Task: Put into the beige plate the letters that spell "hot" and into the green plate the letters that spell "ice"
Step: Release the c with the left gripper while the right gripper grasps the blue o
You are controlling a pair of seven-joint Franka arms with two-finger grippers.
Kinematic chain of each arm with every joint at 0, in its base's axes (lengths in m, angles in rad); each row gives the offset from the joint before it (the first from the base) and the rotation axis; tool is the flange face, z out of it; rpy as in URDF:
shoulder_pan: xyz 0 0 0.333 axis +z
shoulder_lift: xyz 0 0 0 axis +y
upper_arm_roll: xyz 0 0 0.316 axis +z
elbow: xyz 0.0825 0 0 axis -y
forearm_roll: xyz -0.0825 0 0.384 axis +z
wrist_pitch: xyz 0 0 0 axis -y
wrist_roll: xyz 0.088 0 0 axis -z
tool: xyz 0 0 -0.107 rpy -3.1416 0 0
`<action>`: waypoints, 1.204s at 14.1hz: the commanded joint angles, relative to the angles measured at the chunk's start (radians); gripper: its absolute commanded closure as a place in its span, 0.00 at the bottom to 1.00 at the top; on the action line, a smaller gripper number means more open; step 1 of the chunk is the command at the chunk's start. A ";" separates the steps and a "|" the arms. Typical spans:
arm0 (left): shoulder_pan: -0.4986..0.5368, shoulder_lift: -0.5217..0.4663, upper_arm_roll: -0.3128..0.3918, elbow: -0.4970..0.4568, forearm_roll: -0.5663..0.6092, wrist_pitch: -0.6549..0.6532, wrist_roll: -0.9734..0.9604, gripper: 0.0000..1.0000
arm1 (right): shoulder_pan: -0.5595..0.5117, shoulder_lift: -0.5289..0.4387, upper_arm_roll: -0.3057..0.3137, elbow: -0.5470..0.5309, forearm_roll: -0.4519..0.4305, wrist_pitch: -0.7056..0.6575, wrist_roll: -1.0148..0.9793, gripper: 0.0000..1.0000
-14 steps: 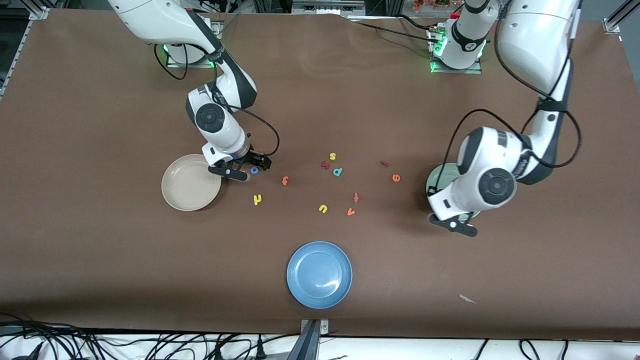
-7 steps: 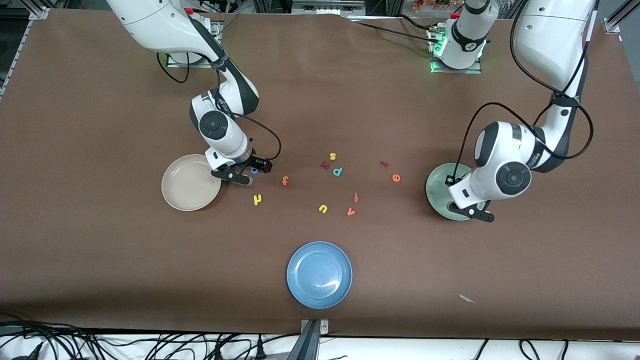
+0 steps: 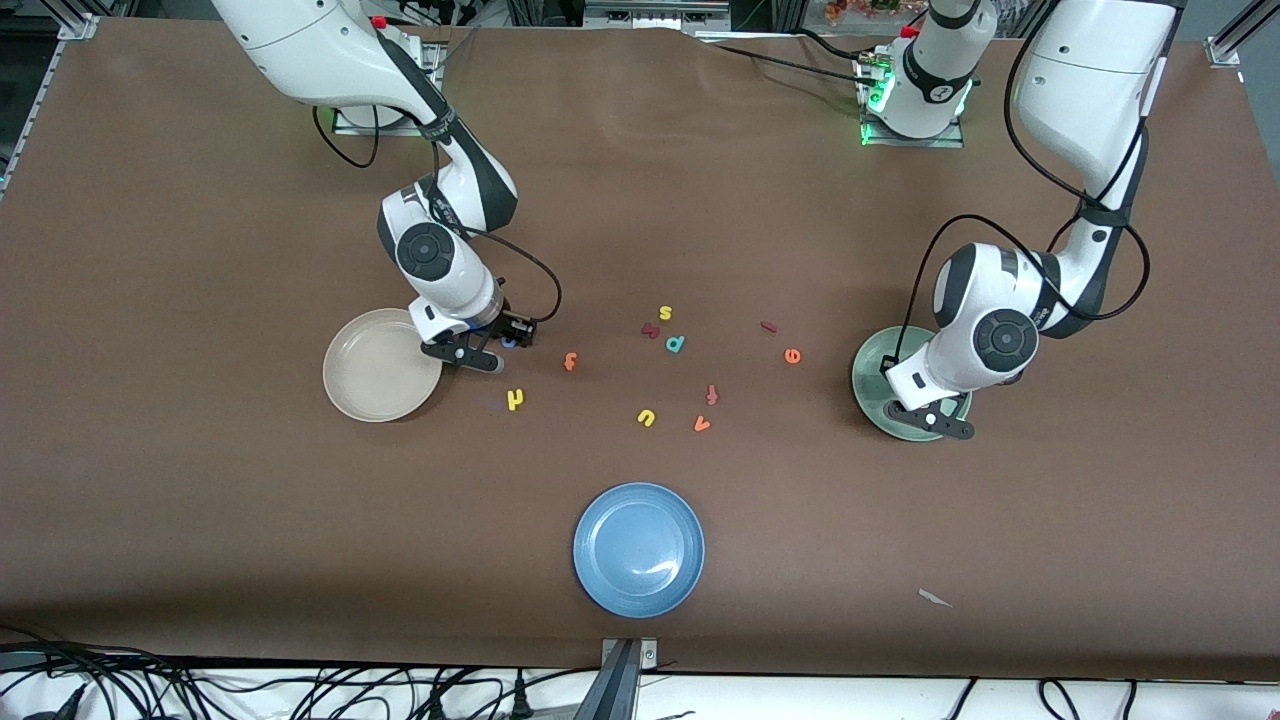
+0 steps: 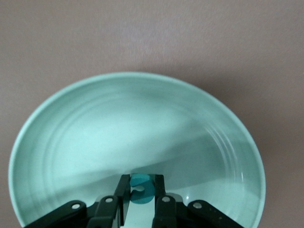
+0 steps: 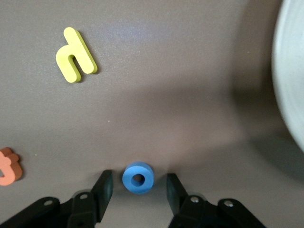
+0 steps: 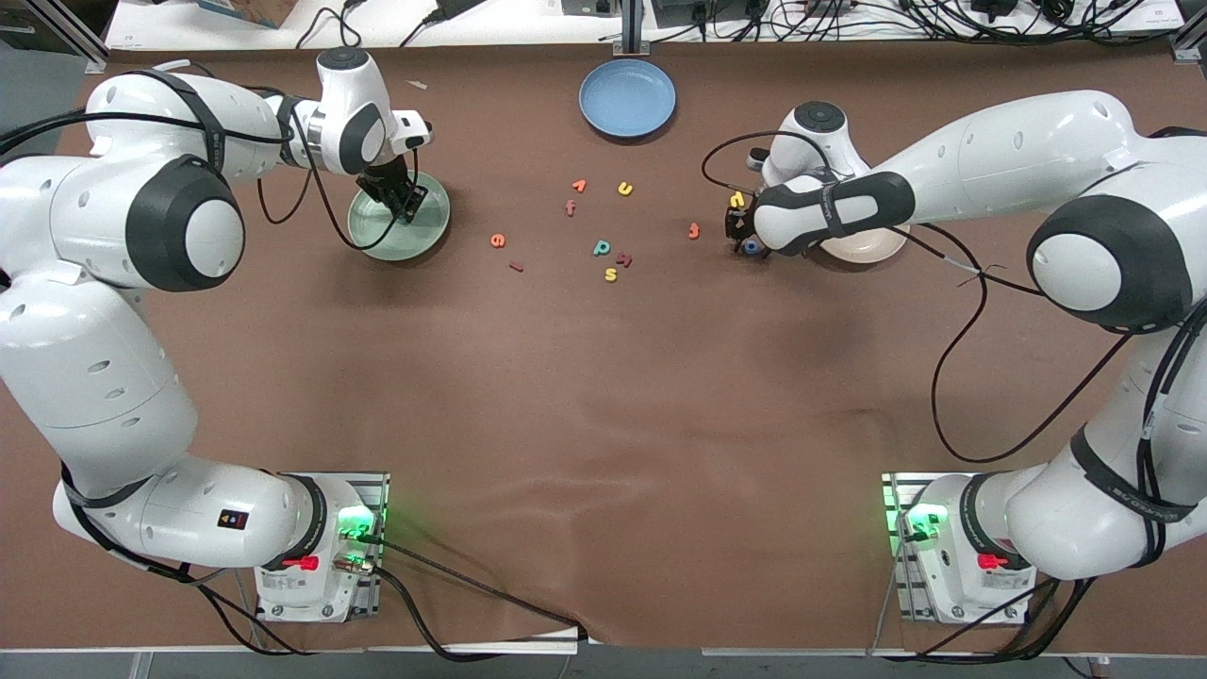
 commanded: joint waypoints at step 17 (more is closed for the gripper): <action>-0.085 -0.072 -0.162 0.042 0.016 -0.084 -0.259 0.00 | 0.002 0.028 -0.003 0.033 -0.020 0.001 0.004 0.80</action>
